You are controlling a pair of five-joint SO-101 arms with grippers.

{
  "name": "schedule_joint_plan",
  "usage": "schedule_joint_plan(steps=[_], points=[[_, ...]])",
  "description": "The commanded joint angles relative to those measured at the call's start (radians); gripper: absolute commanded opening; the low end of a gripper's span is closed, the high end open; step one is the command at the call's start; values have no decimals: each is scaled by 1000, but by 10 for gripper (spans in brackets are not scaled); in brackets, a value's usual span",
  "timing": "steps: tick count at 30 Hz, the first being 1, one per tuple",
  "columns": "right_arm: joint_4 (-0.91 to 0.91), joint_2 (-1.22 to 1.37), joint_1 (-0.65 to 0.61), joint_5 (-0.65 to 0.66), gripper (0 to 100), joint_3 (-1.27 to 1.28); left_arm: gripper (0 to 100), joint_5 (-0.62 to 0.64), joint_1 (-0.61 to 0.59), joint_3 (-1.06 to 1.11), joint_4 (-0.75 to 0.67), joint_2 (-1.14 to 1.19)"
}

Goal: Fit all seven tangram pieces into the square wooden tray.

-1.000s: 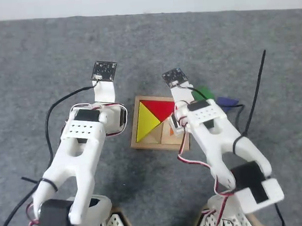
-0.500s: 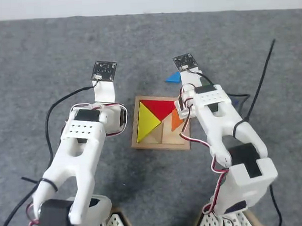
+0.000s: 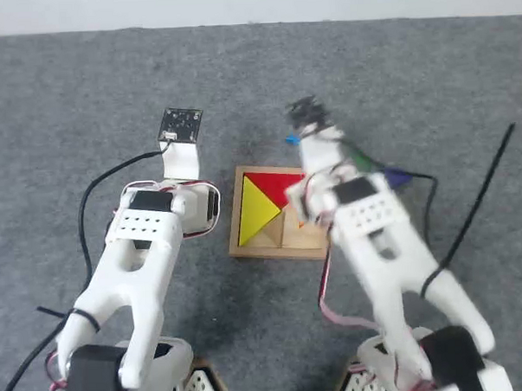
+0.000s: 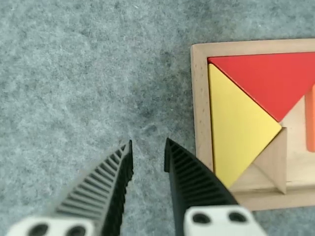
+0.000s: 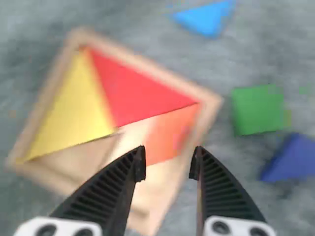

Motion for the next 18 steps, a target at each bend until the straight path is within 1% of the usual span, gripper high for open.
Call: schedule_joint_plan(steps=[1,5,13,18], points=[[-1,-47,-77,18,172,35,108,5,8,-7,-17,-5],[-4,10,-117,18,172,58,108,5,8,-5,-17,-5],[-58,105,-128,17,172,54,108,3,8,-7,-17,-5],[-64,113,-200,14,172,52,108,3,8,-7,-17,-5]])
